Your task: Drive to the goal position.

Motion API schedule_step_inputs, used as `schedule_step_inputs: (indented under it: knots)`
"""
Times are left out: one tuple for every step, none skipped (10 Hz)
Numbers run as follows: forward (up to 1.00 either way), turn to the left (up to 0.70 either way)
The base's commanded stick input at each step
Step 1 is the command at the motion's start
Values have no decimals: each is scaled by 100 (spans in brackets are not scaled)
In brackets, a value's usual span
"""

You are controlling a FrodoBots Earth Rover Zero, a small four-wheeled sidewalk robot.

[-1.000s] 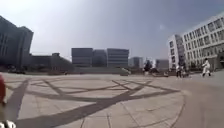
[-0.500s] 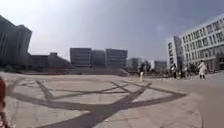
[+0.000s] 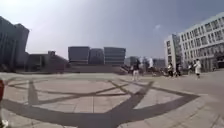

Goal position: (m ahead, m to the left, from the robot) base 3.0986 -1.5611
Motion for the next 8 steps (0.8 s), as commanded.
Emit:
schedule_step_inputs:
  knots:
    - [100, 0]
    - [100, 0]
    - [100, 0]
    - [100, 0]
    - [21, 0]
    - [0, 0]
    - [0, 0]
    - [0, 0]
